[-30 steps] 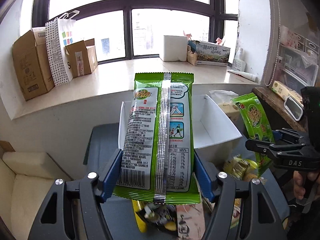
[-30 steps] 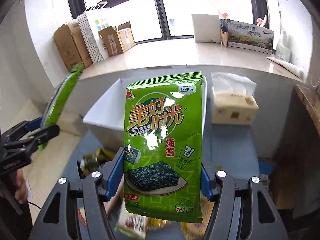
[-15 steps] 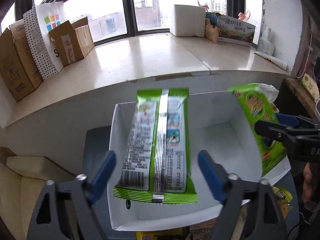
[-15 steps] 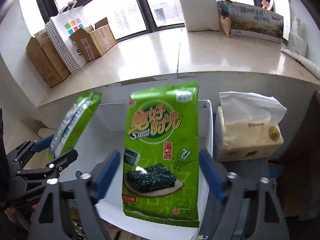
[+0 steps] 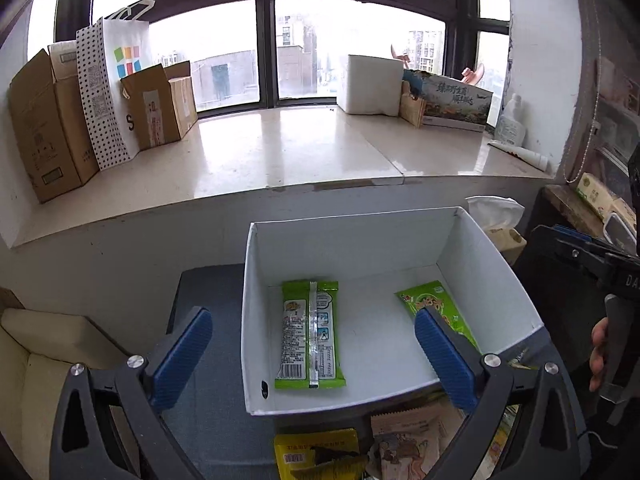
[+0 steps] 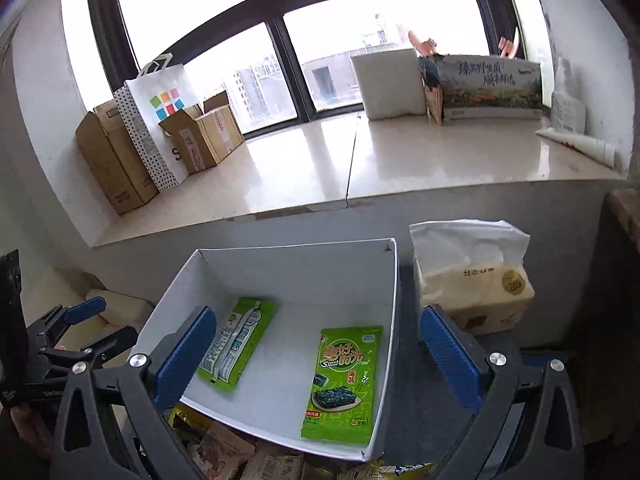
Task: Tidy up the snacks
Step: 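Grasp the white rice-cracker bag with right tool while left tool grasps pink bar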
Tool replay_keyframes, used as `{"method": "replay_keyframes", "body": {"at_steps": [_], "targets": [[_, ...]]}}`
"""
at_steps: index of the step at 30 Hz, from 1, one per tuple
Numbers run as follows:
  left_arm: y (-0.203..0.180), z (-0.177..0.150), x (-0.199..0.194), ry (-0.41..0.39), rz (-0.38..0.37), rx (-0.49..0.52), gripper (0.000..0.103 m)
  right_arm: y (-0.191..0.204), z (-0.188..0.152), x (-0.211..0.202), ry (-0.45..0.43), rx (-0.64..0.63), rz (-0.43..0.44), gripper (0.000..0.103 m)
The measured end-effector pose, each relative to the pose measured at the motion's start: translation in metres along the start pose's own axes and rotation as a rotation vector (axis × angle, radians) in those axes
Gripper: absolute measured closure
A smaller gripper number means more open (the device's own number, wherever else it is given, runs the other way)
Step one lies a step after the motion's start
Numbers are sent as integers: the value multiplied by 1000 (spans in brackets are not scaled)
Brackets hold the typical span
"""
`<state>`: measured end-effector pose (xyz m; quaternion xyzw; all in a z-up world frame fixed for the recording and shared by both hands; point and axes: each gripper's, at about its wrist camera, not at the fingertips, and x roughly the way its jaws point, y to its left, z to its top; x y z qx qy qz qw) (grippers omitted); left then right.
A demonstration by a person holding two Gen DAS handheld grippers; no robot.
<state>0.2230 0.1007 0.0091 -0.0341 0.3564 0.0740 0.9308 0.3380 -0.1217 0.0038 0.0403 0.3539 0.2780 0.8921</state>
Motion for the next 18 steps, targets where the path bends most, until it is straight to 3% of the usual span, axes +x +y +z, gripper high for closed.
{"method": "replay_keyframes", "body": {"at_steps": [2, 6, 11, 18], "targets": [[-2, -11, -21, 3, -5, 0, 0, 12, -8, -19, 9, -27, -22, 0], [-14, -58, -62, -2, 4, 36, 0, 31, -39, -56, 49, -75, 55, 0], [-13, -129, -98, 11, -74, -57, 0, 51, -102, -98, 45, -116, 82, 0], [-6, -199, -125, 28, -86, -167, 0, 58, -184, -84, 147, -62, 116, 0]]}}
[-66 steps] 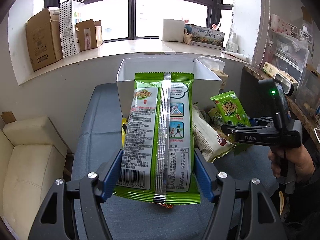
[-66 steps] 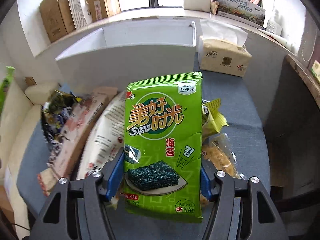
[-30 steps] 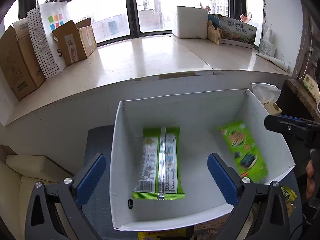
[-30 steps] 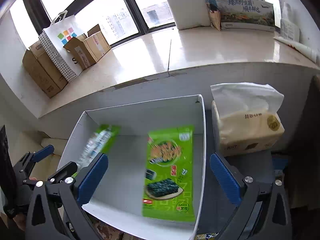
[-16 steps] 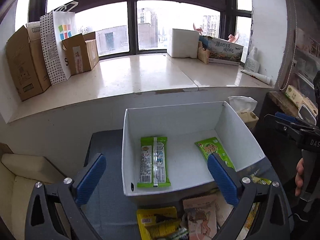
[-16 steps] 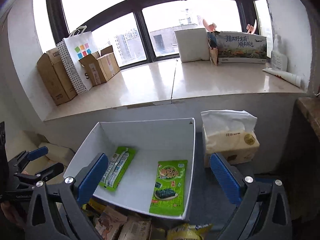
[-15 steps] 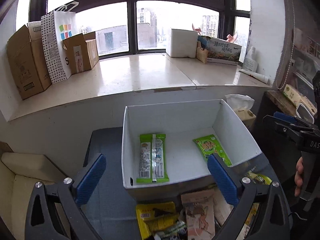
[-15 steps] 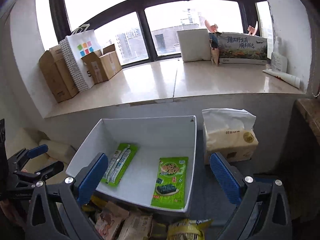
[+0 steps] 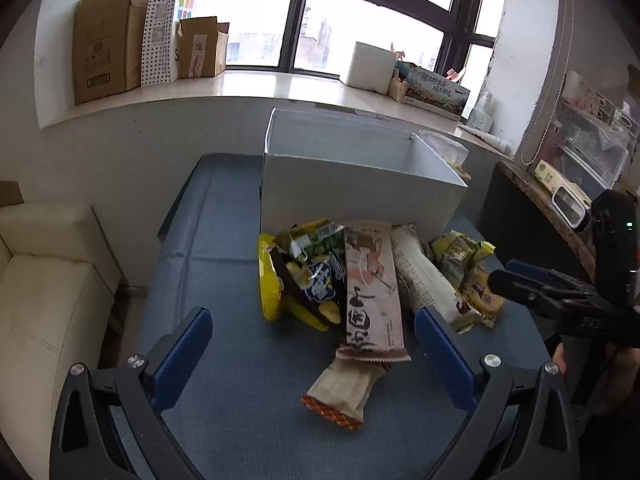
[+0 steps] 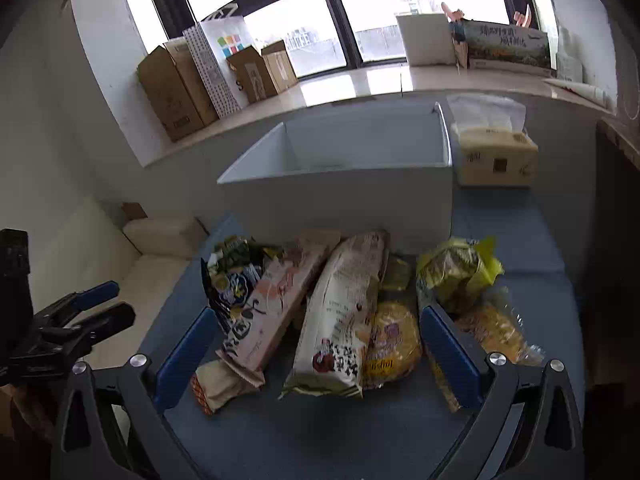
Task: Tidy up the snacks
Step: 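Grasp the white rice-cracker bag with right tool while left tool grasps pink bar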
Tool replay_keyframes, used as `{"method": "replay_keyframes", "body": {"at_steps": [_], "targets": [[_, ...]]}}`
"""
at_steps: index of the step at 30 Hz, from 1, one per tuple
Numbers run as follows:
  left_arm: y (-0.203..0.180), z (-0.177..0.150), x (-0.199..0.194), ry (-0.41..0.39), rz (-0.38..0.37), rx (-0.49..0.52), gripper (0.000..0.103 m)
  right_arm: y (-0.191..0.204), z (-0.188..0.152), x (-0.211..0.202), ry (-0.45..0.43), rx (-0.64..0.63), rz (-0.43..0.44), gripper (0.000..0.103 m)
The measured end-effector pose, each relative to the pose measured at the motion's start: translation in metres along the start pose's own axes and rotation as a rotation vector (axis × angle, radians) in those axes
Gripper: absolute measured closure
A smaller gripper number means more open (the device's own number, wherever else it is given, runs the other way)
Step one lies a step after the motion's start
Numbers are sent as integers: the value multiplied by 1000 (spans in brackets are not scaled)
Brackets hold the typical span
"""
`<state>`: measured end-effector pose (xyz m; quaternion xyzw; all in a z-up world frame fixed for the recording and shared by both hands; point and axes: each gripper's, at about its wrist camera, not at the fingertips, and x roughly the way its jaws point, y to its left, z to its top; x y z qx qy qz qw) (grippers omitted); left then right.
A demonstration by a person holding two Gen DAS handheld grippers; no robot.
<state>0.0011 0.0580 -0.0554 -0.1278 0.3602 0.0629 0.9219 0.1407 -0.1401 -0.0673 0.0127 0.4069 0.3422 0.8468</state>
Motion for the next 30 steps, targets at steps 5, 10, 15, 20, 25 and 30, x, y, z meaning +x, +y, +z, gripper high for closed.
{"method": "replay_keyframes", "body": {"at_steps": [5, 10, 15, 20, 25, 30], "targets": [[-7, -11, -3, -7, 32, 41, 0, -1, -2, 39, 111, -30, 6, 0], [-21, -17, 0, 6, 26, 86, 0, -6, 6, 74, 157, -43, -45, 0], [-35, -22, 4, 10, 30, 136, 0, -13, 3, 106, 242, -38, -70, 8], [-40, -24, 13, 34, 26, 140, 0, -9, -2, 106, 221, -103, -107, 44], [-45, -22, 25, 61, 8, 145, 0, -1, -8, 93, 213, -127, -102, 60], [-61, -10, 44, 80, -23, 173, 0, -6, -14, 58, 180, -56, -24, 64]]}}
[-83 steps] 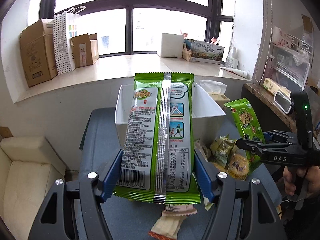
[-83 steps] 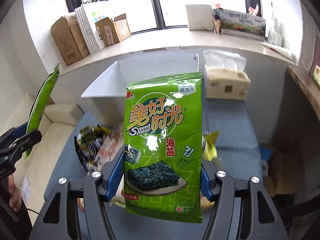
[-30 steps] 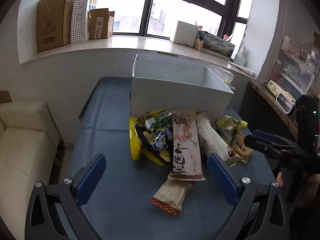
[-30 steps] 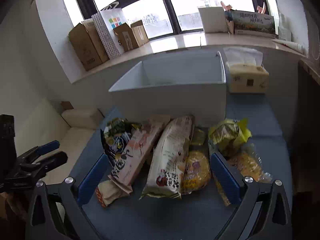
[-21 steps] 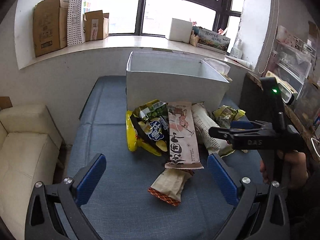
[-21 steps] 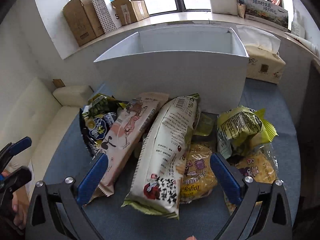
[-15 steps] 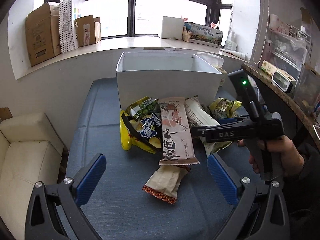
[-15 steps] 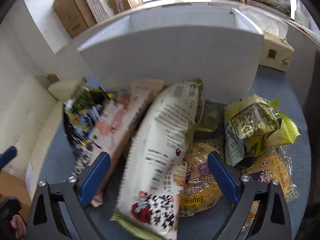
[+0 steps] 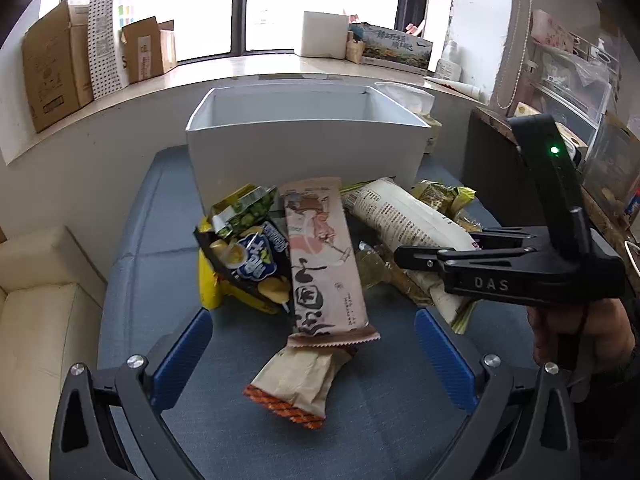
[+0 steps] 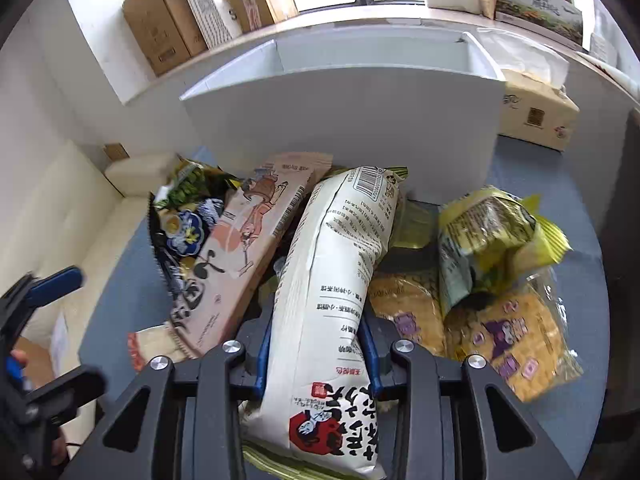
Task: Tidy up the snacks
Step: 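Grasp the white rice-cracker bag with right tool while left tool grasps pink bar, then lift both snacks into the white box and open both tools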
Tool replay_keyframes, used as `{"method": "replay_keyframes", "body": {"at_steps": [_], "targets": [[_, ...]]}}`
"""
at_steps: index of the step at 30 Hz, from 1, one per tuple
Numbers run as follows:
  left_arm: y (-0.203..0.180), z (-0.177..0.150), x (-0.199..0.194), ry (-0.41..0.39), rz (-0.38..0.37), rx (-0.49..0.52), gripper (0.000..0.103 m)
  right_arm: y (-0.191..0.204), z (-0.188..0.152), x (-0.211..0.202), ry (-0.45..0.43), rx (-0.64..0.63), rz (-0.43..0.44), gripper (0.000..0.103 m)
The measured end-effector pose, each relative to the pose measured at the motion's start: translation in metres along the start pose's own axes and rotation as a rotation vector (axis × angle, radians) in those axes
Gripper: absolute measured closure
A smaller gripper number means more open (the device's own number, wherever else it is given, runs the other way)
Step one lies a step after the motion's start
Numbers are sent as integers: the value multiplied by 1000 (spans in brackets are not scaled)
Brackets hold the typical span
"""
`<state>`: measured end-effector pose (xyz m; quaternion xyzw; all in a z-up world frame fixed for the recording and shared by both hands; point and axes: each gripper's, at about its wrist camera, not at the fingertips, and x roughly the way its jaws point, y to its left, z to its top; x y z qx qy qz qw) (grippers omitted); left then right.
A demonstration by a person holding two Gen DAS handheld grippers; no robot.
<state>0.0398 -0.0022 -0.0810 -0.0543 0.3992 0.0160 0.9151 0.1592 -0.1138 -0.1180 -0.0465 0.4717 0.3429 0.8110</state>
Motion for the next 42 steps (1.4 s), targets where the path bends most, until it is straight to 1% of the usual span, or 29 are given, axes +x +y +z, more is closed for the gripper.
{"method": "replay_keyframes", "body": {"at_steps": [2, 5, 8, 9, 10, 12, 15, 19, 21, 22, 23, 24, 25, 26, 27, 29, 30, 32, 34, 35, 38, 42], "targets": [[-7, 7, 12, 26, -7, 16, 0, -4, -6, -16, -25, 2, -9, 65], [-15, 17, 33, 66, -20, 35, 0, -15, -16, -42, -81, 45, 31, 65], [-22, 24, 58, 116, 16, 73, 0, -25, -21, -65, -127, 80, 44, 65], [-22, 25, 67, 143, 34, 74, 0, -27, -24, -72, -138, 84, 41, 65], [-21, 26, 75, 167, 39, 70, 0, -27, -17, -76, -148, 91, 42, 65], [-20, 25, 87, 197, 44, 66, 0, -26, -19, -82, -169, 105, 44, 65], [-23, 26, 101, 214, 99, 109, 0, -35, -26, -92, -187, 136, 51, 65], [-27, 29, 121, 228, 176, 162, 0, -41, -32, -93, -190, 171, 62, 65], [-29, 29, 131, 234, 235, 208, 4, -42, -34, -90, -183, 176, 57, 65], [-30, 29, 135, 237, 251, 228, 5, -43, -34, -89, -180, 180, 58, 65], [-28, 31, 136, 227, 239, 223, 7, -43, -36, -88, -177, 184, 62, 65], [-25, 33, 137, 234, 219, 204, 14, -43, -37, -87, -173, 184, 66, 65], [-22, 36, 136, 237, 233, 184, 27, -42, -37, -86, -171, 183, 67, 65], [-21, 38, 133, 237, 246, 179, 33, -41, -38, -85, -169, 181, 64, 65], [-21, 39, 129, 242, 216, 173, 50, -40, -38, -85, -168, 178, 63, 65], [-23, 36, 124, 251, 168, 172, 49, -39, -39, -84, -168, 177, 66, 65], [-23, 34, 124, 259, 162, 172, 49, -39, -39, -84, -166, 177, 68, 65], [-23, 30, 119, 245, 164, 166, 49, -37, -40, -84, -168, 177, 71, 65], [-21, 29, 109, 227, 126, 142, 49, -34, -40, -84, -168, 172, 72, 65], [-19, 29, 102, 215, 109, 127, 49, -33, -40, -84, -168, 171, 73, 65], [-13, 30, 76, 163, 94, 96, 49, -32, -40, -85, -171, 171, 71, 64], [4, 38, 35, 83, 43, 23, 49, -29, -37, -87, -178, 166, 75, 64]]}}
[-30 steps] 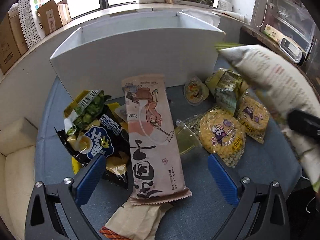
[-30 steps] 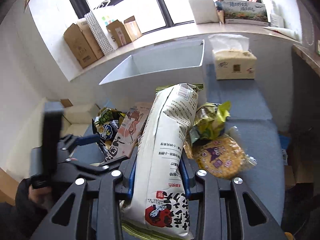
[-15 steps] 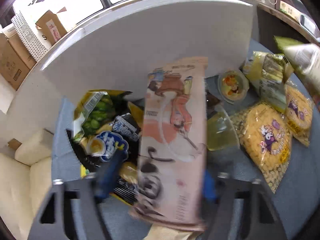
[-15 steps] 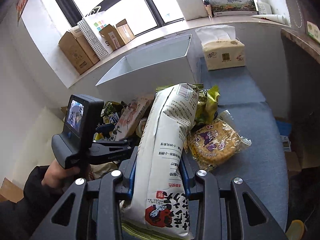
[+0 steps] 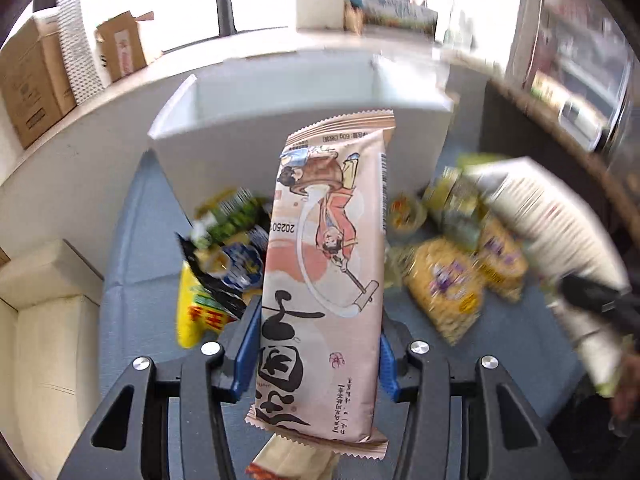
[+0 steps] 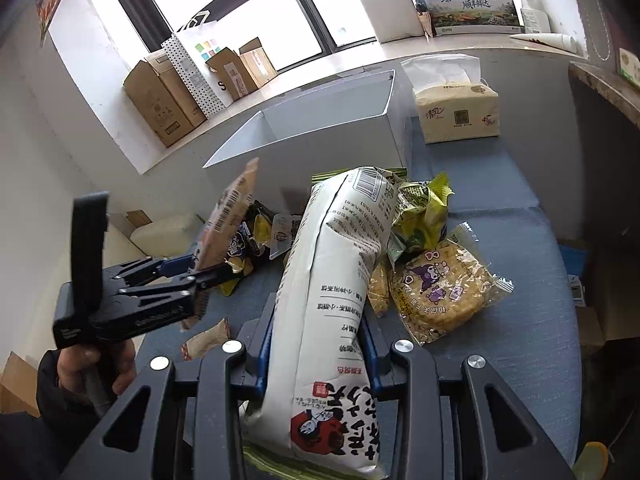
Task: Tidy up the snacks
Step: 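Lift both snacks into the white box and open both tools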
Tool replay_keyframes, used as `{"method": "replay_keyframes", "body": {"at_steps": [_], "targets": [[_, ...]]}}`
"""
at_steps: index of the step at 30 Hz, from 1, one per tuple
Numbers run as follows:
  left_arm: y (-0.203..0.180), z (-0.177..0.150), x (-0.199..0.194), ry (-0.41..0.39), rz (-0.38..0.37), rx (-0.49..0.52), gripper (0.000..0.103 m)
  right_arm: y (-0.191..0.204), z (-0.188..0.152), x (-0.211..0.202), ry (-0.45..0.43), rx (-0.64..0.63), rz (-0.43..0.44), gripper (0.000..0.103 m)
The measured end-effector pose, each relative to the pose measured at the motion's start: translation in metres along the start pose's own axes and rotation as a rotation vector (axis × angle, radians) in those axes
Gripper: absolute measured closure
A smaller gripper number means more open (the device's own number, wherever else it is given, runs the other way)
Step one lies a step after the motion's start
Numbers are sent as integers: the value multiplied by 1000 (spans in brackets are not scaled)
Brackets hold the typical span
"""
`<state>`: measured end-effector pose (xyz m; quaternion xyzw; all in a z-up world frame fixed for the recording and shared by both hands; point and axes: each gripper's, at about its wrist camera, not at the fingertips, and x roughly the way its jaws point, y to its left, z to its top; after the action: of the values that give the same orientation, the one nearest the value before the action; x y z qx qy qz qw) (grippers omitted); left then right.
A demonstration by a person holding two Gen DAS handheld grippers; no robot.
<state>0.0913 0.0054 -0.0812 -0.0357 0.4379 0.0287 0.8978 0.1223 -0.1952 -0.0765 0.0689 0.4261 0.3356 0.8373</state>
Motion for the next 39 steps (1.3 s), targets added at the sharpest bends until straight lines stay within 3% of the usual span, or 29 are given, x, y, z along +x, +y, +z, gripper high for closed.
{"method": "replay_keyframes", "body": {"at_steps": [7, 13, 19, 25, 34, 39], "targets": [[26, 31, -49, -96, -10, -52, 49, 10, 24, 2, -18, -31, 13, 64], [43, 69, -57, -130, -23, -86, 49, 27, 73, 9, -41, -75, 14, 64], [54, 117, -37, -130, -40, -95, 49, 27, 135, 30, -78, -93, 20, 64], [60, 170, -14, -87, -33, -98, 49, 9, 187, 70, -49, -64, -46, 64], [61, 205, 46, -26, 72, -26, 49, -21, 215, 118, 3, 22, -117, 64], [65, 202, 68, 11, 59, -37, 48, -26, 214, 131, 25, 18, -121, 60]]}}
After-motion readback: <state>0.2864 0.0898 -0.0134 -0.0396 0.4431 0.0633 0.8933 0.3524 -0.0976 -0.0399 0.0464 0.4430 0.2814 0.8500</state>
